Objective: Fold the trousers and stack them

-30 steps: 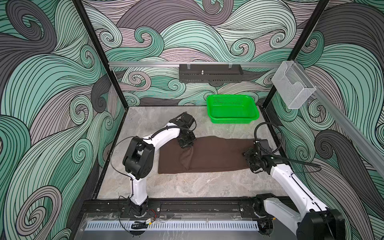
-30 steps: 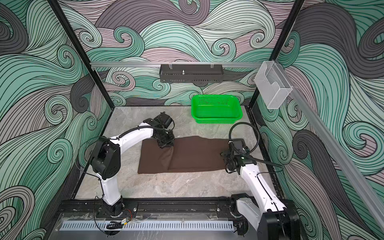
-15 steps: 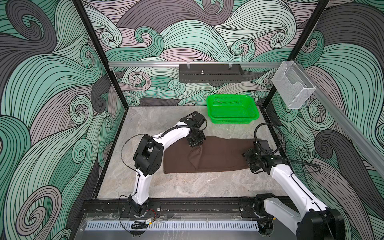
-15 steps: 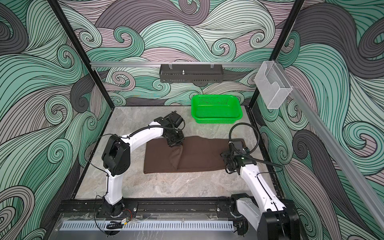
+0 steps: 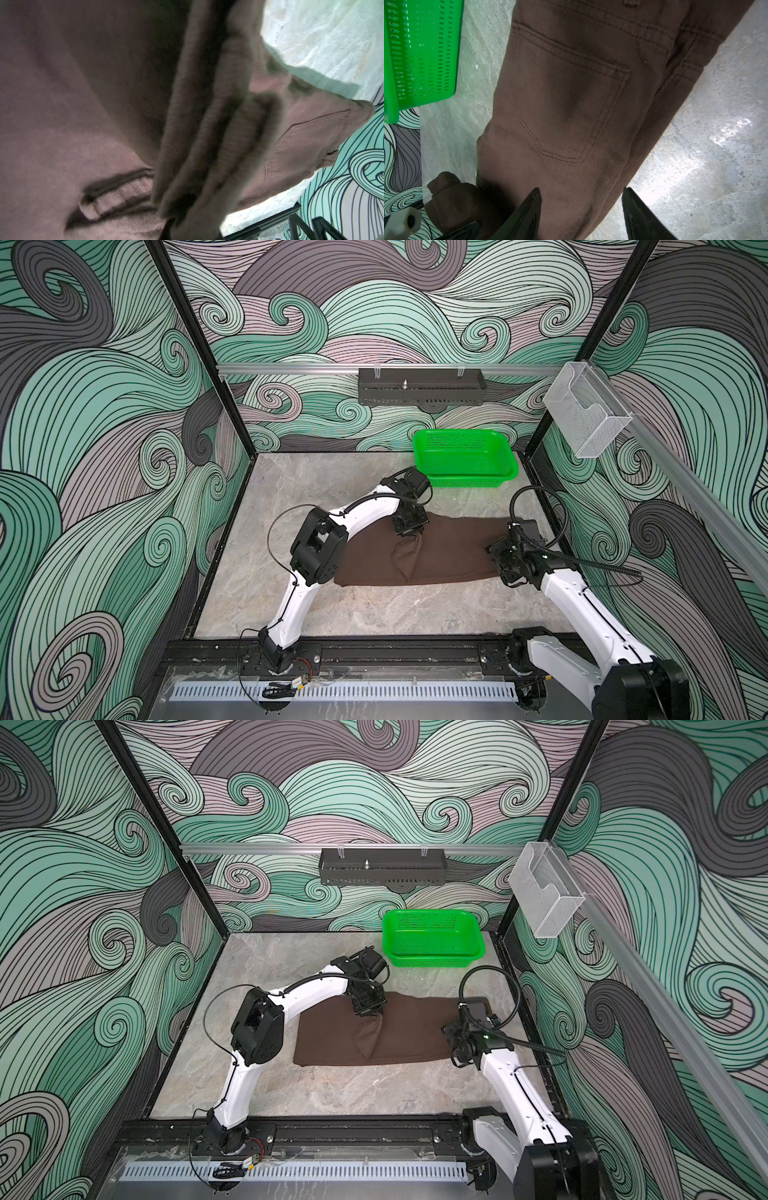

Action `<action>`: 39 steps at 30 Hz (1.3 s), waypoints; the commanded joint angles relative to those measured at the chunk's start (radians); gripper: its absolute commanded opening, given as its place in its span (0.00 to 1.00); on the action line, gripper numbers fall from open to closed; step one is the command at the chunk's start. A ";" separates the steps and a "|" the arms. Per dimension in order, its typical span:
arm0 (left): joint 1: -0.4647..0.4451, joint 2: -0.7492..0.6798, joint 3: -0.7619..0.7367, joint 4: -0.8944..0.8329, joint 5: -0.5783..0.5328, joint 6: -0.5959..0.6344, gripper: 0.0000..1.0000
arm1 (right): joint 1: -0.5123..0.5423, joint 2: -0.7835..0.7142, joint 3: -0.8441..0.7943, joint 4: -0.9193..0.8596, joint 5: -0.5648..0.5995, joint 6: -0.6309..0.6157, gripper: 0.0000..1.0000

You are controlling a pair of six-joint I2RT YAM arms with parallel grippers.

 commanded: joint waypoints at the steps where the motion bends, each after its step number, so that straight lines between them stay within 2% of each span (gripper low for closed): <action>1: -0.005 -0.014 0.042 0.000 0.033 0.011 0.22 | -0.005 -0.017 -0.001 -0.016 0.012 -0.016 0.64; 7: -0.028 -0.126 0.111 0.016 0.028 0.097 0.42 | -0.006 -0.008 0.030 -0.025 0.000 -0.055 0.68; 11: -0.035 -0.162 0.222 -0.068 0.011 0.145 0.43 | 0.006 0.011 0.066 -0.029 -0.013 -0.087 0.69; 13: -0.026 -0.208 0.233 -0.122 -0.048 0.182 0.43 | 0.036 0.025 0.096 -0.033 -0.008 -0.112 0.69; 15: 0.001 -0.281 0.183 -0.157 -0.128 0.214 0.44 | 0.095 0.057 0.144 -0.042 0.022 -0.145 0.68; 18: 0.084 -0.414 -0.036 -0.137 -0.192 0.267 0.47 | 0.221 0.162 0.236 -0.065 0.051 -0.193 0.68; 22: 0.291 -0.565 -0.355 -0.115 -0.104 0.349 0.47 | 0.391 0.356 0.377 -0.089 0.069 -0.244 0.66; 26: 0.496 -0.638 -0.567 -0.133 -0.060 0.436 0.46 | 0.532 0.544 0.529 -0.099 0.065 -0.273 0.63; 29: 0.607 -0.654 -0.664 -0.118 0.003 0.478 0.46 | 0.607 0.668 0.624 -0.104 0.048 -0.272 0.62; 32: 0.673 -0.657 -0.711 -0.109 0.026 0.509 0.47 | 0.660 0.781 0.711 -0.105 0.024 -0.265 0.62; 39: 0.745 -0.634 -0.761 -0.097 0.095 0.550 0.48 | 0.688 0.975 0.817 -0.080 -0.050 -0.259 0.63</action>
